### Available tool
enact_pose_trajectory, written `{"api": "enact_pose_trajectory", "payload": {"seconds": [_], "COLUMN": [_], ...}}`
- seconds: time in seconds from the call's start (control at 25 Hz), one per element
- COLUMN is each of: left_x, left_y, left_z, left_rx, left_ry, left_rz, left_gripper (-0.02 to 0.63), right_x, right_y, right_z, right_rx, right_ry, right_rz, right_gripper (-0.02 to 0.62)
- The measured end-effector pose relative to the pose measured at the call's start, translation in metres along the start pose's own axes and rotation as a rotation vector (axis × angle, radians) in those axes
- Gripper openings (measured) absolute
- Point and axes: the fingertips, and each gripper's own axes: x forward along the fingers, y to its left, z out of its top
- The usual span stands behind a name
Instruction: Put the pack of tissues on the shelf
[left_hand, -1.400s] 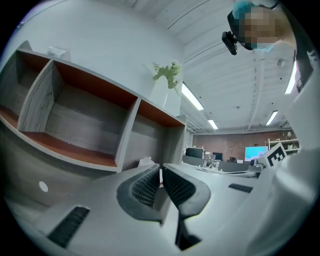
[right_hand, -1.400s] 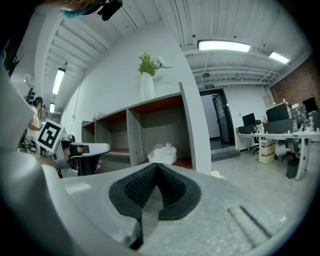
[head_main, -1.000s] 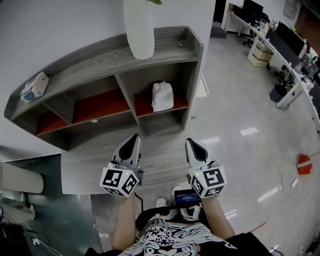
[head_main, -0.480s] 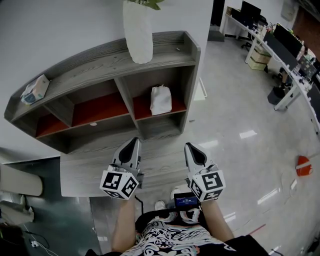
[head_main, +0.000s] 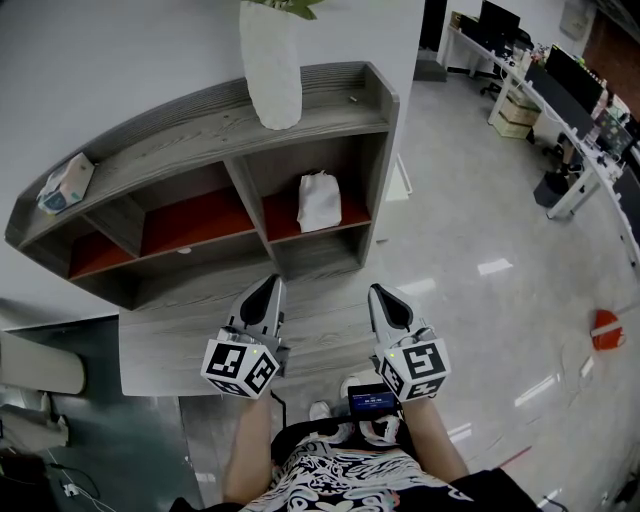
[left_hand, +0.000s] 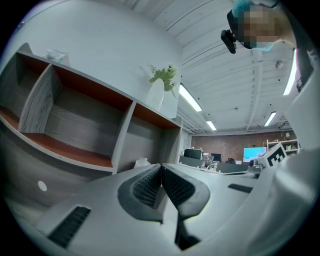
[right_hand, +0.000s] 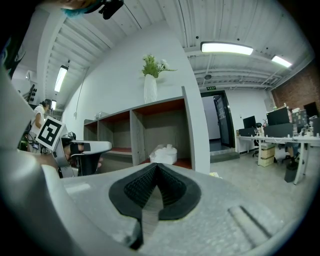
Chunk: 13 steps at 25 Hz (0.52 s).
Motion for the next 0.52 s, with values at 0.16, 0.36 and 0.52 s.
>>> {"api": "enact_pose_trajectory", "payload": {"seconds": [0.16,0.36,0.52], "left_x": [0.0025,0.0041,0.0073], "left_y": [0.0029,0.0058,0.0073], "left_z": [0.0009,0.0006,-0.0019], "left_rx": [-0.001,-0.008,-0.01], "left_ry": [0.002,0.003,0.007], "left_rz": [0.0,0.0,-0.001], "left_gripper": [0.011,0.011,0.011], "right_x": [0.0044,0.0063,0.0091], "right_y": [-0.0031,-0.0029,-0.0016], "right_z": [0.0009,0.0021,0.0003], "right_rx": [0.003,-0.001,-0.007], "right_ry": [0.0,0.0,0.002], "right_rz": [-0.001,-0.001,0.007], "right_gripper": [0.005,0.005,0.005]}}
